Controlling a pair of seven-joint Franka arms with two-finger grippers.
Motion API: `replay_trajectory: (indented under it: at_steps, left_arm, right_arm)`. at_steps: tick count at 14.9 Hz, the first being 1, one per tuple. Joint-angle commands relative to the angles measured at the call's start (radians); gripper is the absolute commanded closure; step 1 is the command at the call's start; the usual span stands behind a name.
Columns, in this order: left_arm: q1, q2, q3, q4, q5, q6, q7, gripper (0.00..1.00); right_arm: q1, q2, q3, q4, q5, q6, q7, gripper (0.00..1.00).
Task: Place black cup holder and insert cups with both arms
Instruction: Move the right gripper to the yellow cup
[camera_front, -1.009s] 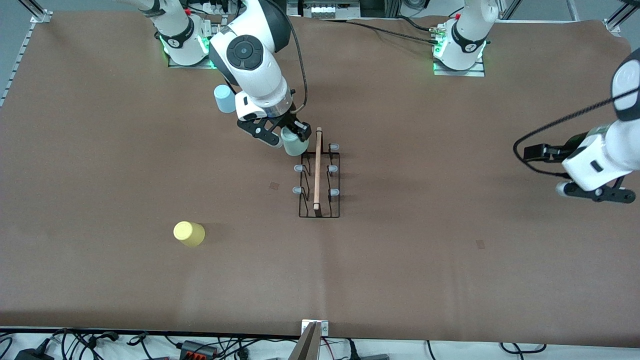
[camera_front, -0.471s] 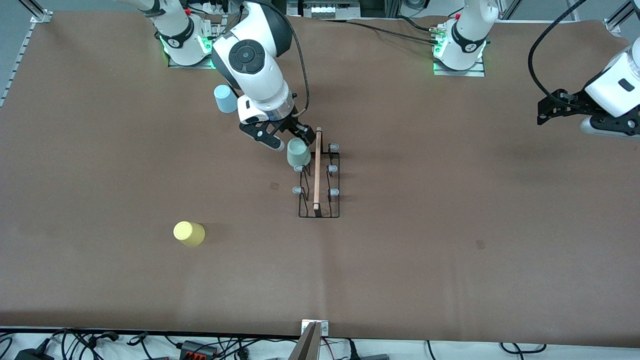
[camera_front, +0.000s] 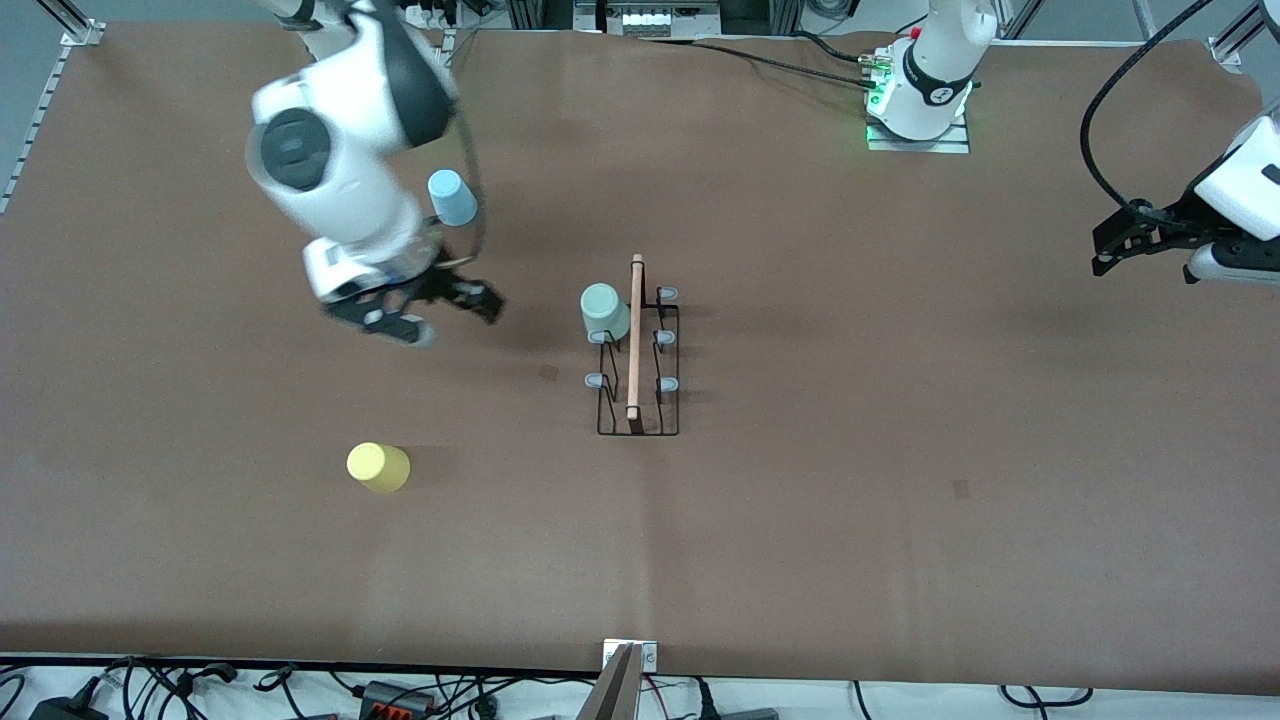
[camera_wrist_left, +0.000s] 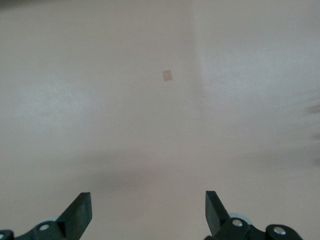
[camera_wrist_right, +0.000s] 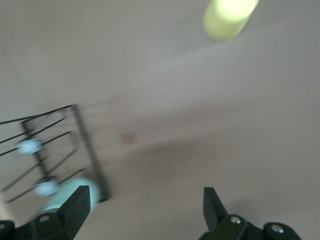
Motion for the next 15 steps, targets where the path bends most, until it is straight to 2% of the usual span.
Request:
replay_trajectory:
  at_steps: [1, 4, 5, 11, 15]
  left_arm:
    - [-0.024, -0.074, 0.009, -0.05, -0.008, 0.006, 0.015, 0.0]
    - [-0.051, -0.045, 0.024, -0.027, -0.003, -0.059, 0.015, 0.0]
    - [-0.04, -0.031, 0.024, -0.016, -0.003, -0.062, 0.023, 0.0]
    - [-0.035, -0.025, 0.027, 0.019, -0.005, -0.134, 0.015, 0.0]
    - [0.0, -0.025, 0.029, 0.059, -0.008, -0.24, 0.026, 0.0]
  right_arm:
    - [-0.063, 0.048, -0.069, -0.012, -0.065, 0.04, -0.278, 0.0]
    - [-0.067, 0.115, -0.166, -0.009, -0.079, 0.175, -0.499, 0.0]
    - [-0.072, 0.146, -0.176, -0.008, -0.07, 0.233, -0.571, 0.0]
    - [-0.063, 0.33, -0.183, 0.029, -0.049, 0.483, -0.611, 0.0]
    - [-0.035, 0.39, -0.183, 0.071, 0.016, 0.513, -0.61, 0.0]
